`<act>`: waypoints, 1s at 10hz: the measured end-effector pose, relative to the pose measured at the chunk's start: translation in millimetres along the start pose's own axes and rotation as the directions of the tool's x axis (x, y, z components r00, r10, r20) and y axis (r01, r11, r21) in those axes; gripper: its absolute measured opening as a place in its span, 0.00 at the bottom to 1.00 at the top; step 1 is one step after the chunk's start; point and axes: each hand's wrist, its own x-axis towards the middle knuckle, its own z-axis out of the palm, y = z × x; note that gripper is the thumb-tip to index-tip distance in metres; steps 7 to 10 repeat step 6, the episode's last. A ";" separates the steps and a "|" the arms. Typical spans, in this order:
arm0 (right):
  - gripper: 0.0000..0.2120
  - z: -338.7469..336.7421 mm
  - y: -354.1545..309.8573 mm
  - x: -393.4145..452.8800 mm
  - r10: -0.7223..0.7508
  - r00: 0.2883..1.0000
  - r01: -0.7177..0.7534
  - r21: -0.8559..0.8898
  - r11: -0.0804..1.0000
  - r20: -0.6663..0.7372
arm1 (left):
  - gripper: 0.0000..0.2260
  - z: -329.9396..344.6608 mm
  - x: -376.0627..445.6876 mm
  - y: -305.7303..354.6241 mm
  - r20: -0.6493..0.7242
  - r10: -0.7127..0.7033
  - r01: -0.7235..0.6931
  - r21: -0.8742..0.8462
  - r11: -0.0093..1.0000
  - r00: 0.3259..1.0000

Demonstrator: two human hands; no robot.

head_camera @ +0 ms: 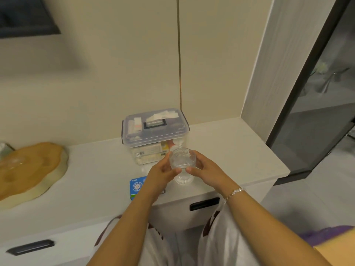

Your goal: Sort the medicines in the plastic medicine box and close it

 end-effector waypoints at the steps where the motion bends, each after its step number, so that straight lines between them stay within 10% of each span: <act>1: 0.24 0.3 4.4 3.8 0.022 1.000 -0.022 0.008 1.000 0.003 | 0.21 0.5 3.3 -2.8 0.002 0.002 -0.002 0.017 1.000 1.000; 10: 0.34 5.5 10.3 -0.7 0.150 0.980 -0.156 -0.036 0.987 -0.128 | 0.29 6.4 -1.9 -0.9 -0.123 0.020 0.003 0.186 0.982 0.992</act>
